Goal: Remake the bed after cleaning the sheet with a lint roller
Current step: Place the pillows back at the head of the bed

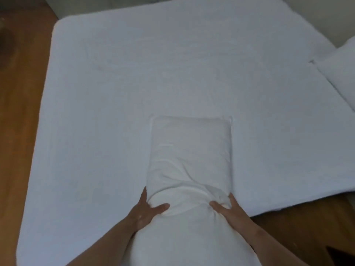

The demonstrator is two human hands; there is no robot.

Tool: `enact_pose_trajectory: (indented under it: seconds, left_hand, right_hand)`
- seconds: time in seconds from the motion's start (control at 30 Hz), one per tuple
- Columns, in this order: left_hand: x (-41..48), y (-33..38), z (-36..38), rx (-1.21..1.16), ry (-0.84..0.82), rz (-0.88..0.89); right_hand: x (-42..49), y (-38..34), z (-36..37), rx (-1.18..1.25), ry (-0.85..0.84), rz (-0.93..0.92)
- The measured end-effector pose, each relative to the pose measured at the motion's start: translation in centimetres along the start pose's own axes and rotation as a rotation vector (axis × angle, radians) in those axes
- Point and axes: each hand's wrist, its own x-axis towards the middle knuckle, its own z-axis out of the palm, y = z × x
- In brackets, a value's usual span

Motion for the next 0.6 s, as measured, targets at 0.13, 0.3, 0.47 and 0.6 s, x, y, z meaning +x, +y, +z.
enact_pose_trajectory:
  seconds: [0.13,0.3,0.47,0.6]
  left_hand:
    - [-1.9,1.7,-0.7,-0.149,0.106,0.168]
    - [-6.8,4.8,-5.3,-0.297,0.247,0.306]
    - [-14.1,1.3,-12.2,-0.481,0.474,0.417]
    - [-20.4,-7.1,-18.8,-0.582,0.687,0.458]
  right_hand:
    - [-0.8,-3.7,1.1,0.097,-0.084,-0.166]
    - [-5.0,-9.5,3.0,0.150,0.011,-0.424]
    - [-8.7,-16.2,10.1,0.040,-0.034,-0.636]
    - [-12.7,-20.6,20.8,-0.096,-0.145,-0.747]
